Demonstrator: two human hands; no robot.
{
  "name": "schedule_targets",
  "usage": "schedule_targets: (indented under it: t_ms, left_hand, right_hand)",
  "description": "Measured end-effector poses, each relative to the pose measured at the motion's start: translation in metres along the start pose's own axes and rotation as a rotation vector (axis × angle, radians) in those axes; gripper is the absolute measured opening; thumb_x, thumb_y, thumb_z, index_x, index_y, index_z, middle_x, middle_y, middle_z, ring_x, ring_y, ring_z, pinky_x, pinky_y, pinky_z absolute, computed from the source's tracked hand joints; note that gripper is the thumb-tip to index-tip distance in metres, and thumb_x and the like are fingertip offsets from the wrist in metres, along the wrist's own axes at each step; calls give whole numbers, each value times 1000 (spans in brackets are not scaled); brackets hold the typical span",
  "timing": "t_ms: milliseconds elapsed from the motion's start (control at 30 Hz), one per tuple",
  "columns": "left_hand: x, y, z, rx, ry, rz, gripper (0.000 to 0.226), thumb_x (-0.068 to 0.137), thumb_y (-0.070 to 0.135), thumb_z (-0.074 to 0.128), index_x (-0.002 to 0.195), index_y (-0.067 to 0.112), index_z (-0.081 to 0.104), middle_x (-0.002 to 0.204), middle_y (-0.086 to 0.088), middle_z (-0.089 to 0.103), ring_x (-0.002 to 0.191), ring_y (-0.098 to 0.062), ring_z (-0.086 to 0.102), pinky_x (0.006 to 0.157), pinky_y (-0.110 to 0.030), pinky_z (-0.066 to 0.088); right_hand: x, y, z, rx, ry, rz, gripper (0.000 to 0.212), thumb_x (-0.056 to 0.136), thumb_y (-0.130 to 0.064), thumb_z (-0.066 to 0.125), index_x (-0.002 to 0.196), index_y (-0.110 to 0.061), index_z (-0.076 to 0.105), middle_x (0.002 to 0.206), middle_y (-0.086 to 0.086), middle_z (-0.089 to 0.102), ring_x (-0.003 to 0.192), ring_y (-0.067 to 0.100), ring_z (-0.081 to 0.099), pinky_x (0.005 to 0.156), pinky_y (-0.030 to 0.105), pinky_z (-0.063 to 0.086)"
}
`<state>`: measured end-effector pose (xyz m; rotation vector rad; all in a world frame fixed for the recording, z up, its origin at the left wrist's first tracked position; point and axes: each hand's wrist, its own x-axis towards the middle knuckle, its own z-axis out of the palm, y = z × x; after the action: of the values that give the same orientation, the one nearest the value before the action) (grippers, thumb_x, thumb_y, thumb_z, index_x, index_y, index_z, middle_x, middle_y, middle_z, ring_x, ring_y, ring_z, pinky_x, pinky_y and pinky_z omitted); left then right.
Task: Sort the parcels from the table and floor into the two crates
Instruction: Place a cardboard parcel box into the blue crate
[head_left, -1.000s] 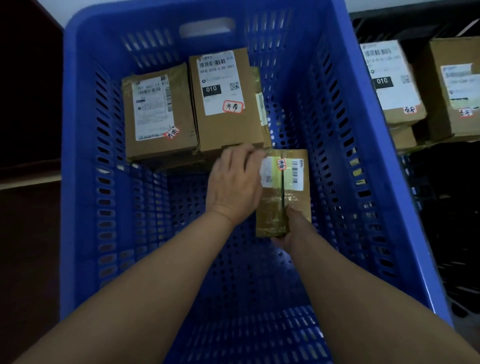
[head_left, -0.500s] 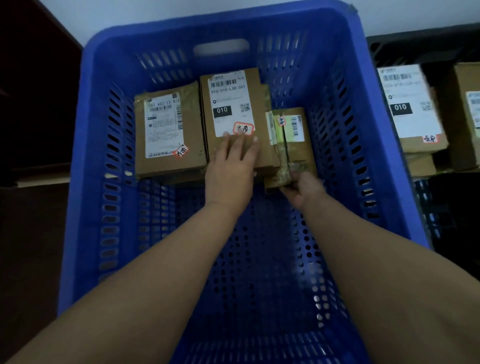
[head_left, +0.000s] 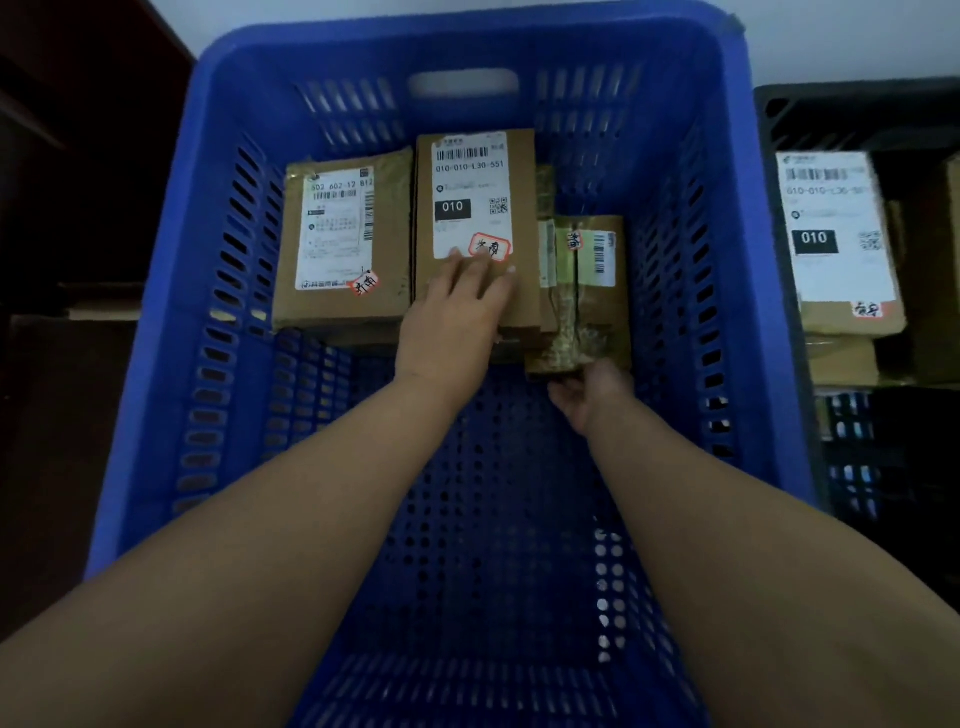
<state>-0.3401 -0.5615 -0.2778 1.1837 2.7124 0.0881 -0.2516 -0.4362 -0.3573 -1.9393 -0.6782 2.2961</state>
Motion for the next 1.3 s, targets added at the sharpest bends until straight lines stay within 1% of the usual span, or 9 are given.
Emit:
schedule_targets:
  t_ms: [267, 367, 500, 600, 733, 867, 1067, 1200, 1300]
  left_hand:
    - [0, 12, -1, -59, -33, -75, 71, 87, -5, 56, 149, 19, 29, 160, -7, 15, 148, -31, 7, 111, -51, 33]
    - [2, 13, -13, -64, -90, -85, 73, 86, -8, 57, 148, 19, 29, 160, -6, 15, 148, -32, 7, 109, -52, 36]
    - [-3, 15, -39, -15, -180, -74, 68, 88, 9, 64, 147, 14, 31, 157, -8, 21, 147, -33, 9, 109, -53, 36]
    - [-23, 23, -57, 65, -216, -18, 65, 89, 17, 64, 146, 11, 33, 158, -10, 17, 146, -34, 10, 108, -52, 36]
    - [-68, 36, -96, 132, -223, 74, 58, 91, 23, 61, 143, 11, 38, 155, -11, 26, 143, -35, 17, 109, -49, 35]
    - [-130, 78, -132, 125, -273, 174, 48, 94, 22, 56, 139, 16, 43, 144, -10, 40, 135, -30, 32, 99, -45, 44]
    - [-185, 121, -197, 101, -207, 302, 37, 94, 20, 56, 131, 16, 49, 127, -11, 50, 122, -31, 41, 84, -43, 45]
    - [-202, 149, -239, 166, -158, 406, 35, 94, 19, 54, 129, 16, 50, 122, -10, 52, 116, -31, 44, 85, -42, 47]
    - [-205, 181, -271, 222, -96, 470, 33, 94, 19, 55, 126, 15, 52, 122, -10, 52, 116, -30, 44, 76, -43, 46]
  right_hand:
    - [-17, -1, -5, -185, -111, 12, 41, 103, -11, 38, 144, -14, 41, 141, 10, 45, 125, 27, 47, 109, 37, 34]
    - [-34, -5, -5, -290, -51, -53, 35, 100, -13, 42, 134, -12, 49, 135, 11, 50, 116, 28, 53, 102, 35, 43]
    - [-66, -16, -8, -400, -26, -191, 28, 97, -13, 50, 124, -12, 54, 115, 9, 58, 111, 29, 56, 105, 41, 45]
    - [-99, -16, -18, -494, -38, -247, 41, 96, -17, 55, 135, -8, 46, 95, 1, 50, 103, 23, 53, 103, 39, 46]
    - [-158, -14, -36, -657, -22, -342, 41, 95, -26, 56, 133, -10, 49, 107, 5, 54, 106, 26, 55, 96, 39, 50]
    - [-230, 6, -62, -742, 42, -486, 18, 96, -24, 55, 113, -20, 56, 116, 6, 60, 100, 24, 57, 89, 39, 52]
    - [-332, 6, -106, -844, 174, -655, 25, 96, -22, 55, 118, -12, 62, 117, 11, 65, 100, 27, 60, 80, 34, 49]
    - [-388, -10, -140, -941, 246, -780, 27, 95, -25, 54, 118, -12, 63, 118, 11, 65, 107, 29, 61, 89, 34, 50]
    - [-426, -24, -173, -1002, 304, -833, 30, 96, -25, 54, 122, -12, 61, 122, 10, 63, 111, 27, 59, 85, 28, 46]
